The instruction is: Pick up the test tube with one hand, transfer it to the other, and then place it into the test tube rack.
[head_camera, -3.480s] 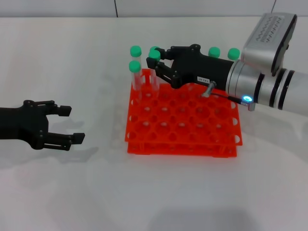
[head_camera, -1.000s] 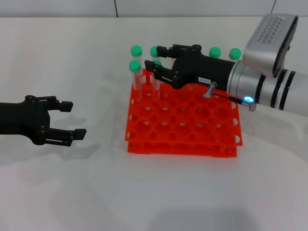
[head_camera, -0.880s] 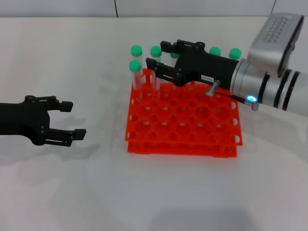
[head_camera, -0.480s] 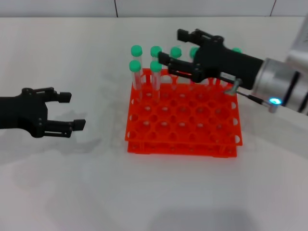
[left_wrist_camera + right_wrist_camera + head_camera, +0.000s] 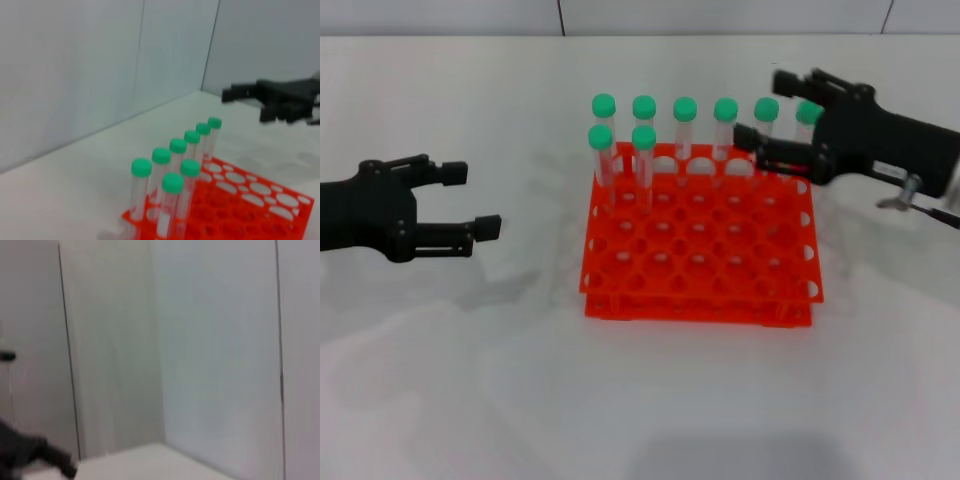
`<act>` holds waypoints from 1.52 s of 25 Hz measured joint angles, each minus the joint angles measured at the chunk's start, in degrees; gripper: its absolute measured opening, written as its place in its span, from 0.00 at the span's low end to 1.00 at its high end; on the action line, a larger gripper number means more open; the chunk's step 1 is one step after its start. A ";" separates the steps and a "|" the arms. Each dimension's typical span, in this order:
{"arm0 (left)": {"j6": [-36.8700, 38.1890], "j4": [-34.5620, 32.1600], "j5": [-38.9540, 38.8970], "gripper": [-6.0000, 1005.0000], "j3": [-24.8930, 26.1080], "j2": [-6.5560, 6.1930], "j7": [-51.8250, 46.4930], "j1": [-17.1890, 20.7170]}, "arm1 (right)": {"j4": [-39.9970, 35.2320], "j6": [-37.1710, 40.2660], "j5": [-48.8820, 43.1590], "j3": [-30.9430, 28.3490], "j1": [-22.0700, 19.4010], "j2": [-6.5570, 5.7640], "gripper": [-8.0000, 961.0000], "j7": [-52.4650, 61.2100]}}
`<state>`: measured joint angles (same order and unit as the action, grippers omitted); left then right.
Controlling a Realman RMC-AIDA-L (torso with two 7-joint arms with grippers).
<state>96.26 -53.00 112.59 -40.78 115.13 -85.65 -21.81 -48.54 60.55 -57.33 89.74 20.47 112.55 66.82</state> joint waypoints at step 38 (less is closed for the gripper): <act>1.38 0.09 -5.43 0.88 -0.10 1.79 0.79 0.19 | -4.88 11.95 -25.64 -13.02 -0.07 1.30 0.89 12.11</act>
<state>97.64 -52.91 107.16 -40.88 116.91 -84.86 -21.62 -53.41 72.50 -82.97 76.72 20.41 113.85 78.93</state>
